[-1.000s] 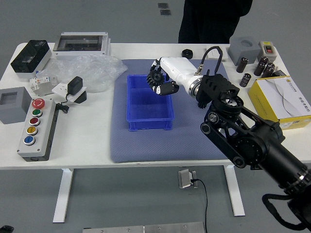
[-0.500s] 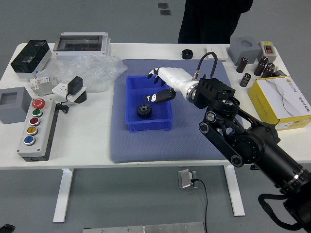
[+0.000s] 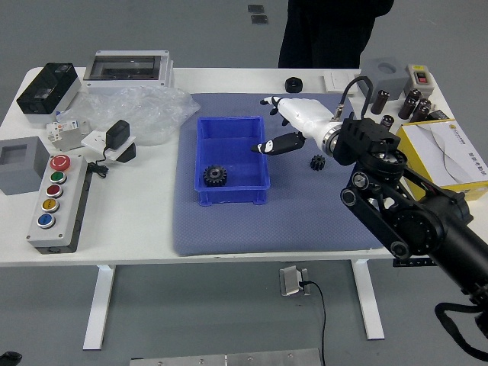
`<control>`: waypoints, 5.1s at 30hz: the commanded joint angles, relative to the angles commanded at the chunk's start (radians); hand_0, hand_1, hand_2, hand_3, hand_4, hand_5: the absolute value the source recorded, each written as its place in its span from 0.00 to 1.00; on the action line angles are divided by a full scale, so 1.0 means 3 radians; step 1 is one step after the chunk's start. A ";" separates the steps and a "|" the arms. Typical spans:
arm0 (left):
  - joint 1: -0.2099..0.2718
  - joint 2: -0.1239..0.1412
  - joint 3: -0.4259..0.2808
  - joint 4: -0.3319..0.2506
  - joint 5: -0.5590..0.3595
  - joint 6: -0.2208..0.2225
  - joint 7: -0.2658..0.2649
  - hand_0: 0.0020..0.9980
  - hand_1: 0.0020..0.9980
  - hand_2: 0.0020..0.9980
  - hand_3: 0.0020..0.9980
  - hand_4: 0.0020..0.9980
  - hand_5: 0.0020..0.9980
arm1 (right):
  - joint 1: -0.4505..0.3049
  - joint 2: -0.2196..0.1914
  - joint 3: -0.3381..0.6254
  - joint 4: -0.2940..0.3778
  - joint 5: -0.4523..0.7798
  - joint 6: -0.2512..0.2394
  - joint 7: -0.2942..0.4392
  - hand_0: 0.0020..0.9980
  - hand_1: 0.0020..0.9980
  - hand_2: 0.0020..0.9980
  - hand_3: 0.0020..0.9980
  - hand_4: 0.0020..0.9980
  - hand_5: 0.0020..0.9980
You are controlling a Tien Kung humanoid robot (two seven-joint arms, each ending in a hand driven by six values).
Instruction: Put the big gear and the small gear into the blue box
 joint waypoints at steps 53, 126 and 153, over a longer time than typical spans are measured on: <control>-0.0026 -0.0049 0.0012 0.0000 -0.0015 -0.0007 0.0001 0.87 0.86 0.85 0.85 0.81 0.62 | 0.0193 0.0077 -0.0141 -0.1233 -0.0151 -0.0071 0.0189 0.63 0.56 0.67 0.65 0.72 0.32; -0.0032 -0.0014 -0.0001 0.0000 -0.0011 -0.0013 0.0017 0.87 0.86 0.85 0.85 0.81 0.62 | 0.0310 0.0009 -0.0027 -0.0788 -0.0305 -0.0287 0.0090 0.55 0.43 0.49 0.59 0.45 0.14; -0.0082 0.0016 -0.0012 0.0000 0.0070 -0.0044 0.0032 0.87 0.86 0.85 0.85 0.80 0.61 | 0.0345 0.0539 -0.0394 -0.0465 -0.0114 -0.0175 0.0058 0.55 0.47 0.56 0.65 0.70 0.30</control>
